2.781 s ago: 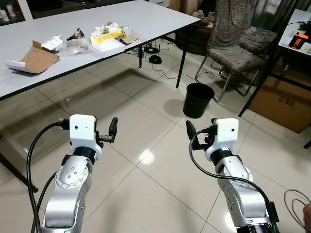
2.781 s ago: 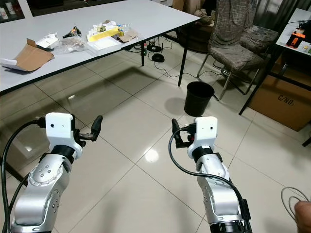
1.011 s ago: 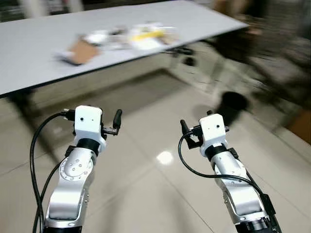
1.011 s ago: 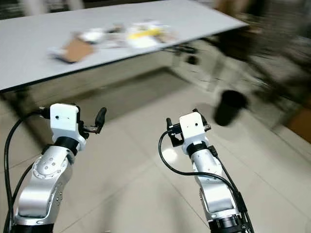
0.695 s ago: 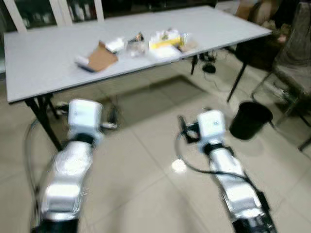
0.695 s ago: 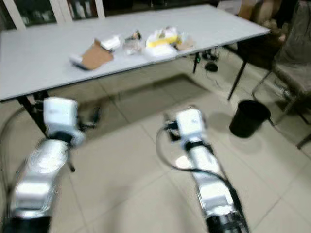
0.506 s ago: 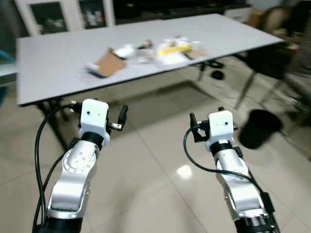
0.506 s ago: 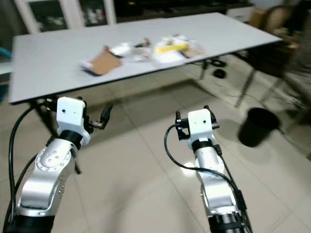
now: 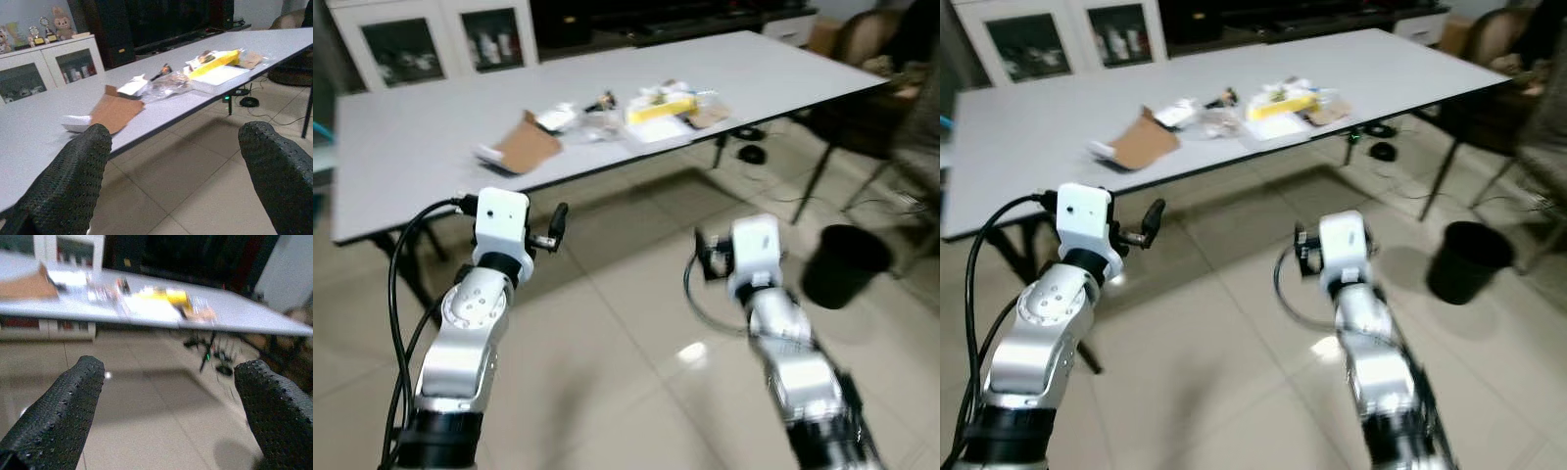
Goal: Picking trash to rubbish bin
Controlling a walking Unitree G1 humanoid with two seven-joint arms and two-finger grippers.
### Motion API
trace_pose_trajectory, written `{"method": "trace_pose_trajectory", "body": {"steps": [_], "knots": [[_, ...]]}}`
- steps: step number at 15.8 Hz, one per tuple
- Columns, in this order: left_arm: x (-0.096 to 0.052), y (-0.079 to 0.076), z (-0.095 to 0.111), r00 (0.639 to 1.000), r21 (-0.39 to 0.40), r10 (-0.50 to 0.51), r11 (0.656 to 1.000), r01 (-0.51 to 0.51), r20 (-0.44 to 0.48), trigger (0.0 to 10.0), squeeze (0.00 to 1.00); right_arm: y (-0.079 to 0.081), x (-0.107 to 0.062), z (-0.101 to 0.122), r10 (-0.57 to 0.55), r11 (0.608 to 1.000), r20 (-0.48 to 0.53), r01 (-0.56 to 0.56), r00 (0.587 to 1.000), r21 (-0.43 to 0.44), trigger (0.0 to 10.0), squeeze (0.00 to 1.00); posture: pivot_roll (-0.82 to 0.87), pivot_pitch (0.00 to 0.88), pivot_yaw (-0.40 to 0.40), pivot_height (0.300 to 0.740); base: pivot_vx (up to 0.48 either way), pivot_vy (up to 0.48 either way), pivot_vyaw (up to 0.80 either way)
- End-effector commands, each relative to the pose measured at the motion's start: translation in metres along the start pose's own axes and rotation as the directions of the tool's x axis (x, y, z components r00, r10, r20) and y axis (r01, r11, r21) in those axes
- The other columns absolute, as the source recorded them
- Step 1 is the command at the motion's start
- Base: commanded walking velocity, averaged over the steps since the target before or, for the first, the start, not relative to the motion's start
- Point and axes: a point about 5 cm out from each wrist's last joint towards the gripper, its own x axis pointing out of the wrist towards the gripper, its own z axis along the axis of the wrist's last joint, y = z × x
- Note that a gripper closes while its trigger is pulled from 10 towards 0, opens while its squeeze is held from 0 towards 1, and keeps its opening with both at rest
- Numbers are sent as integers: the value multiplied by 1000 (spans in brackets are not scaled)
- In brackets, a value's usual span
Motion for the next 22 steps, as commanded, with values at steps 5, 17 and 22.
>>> {"method": "trace_pose_trajectory", "body": {"steps": [5,17,22], "knots": [[7,3,-1,1000,-11,-17,1000,17,-20,10000,0,5,-7,1,22,999,-13,-21,1000,50,10000,0,-74,0,45,740,378,0,99],[-4,8,0,999,-14,44,999,-44,-9,10000,0,17,-26,-5,129,990,-29,-127,991,63,10000,0,-33,0,-28,740,415,0,367],[2,15,10,1000,30,18,999,-18,9,10000,0,15,-16,9,141,987,46,-144,989,72,10000,0,-17,0,24,740,437,0,94]]}}
